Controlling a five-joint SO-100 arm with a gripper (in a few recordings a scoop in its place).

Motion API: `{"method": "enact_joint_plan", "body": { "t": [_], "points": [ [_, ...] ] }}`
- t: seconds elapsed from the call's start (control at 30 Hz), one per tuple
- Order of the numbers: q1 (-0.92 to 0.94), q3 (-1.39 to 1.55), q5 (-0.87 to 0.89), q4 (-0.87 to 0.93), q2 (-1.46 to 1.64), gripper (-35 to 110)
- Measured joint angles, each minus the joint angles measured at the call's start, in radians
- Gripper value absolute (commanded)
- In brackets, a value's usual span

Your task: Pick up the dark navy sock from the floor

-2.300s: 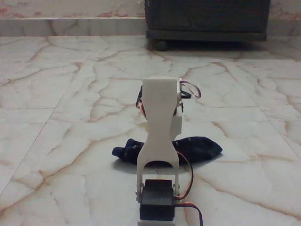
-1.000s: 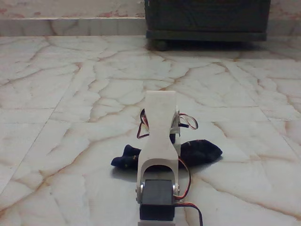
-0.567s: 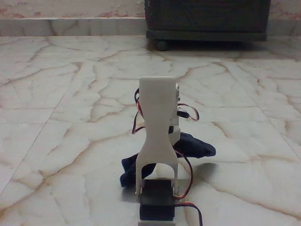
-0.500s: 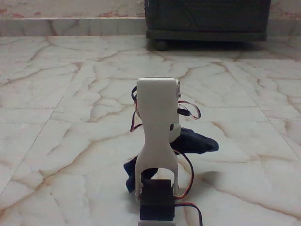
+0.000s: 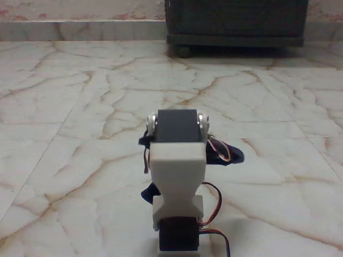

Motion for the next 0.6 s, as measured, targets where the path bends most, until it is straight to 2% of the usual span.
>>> {"method": "enact_joint_plan", "body": {
  "t": [0.2,0.3,0.43,0.5,0.6],
  "points": [
    [0.012,0.167,-0.333,-0.176,0.158,0],
    [0.012,0.268,-0.442,-0.264,0.282,0],
    [-0.002,0.382,-0.578,-0.483,0.284,0],
    [-0.002,0.390,-0.655,-0.486,0.284,0],
    [-0.002,0.390,-0.672,-0.486,0.284,0]
  ]
}}
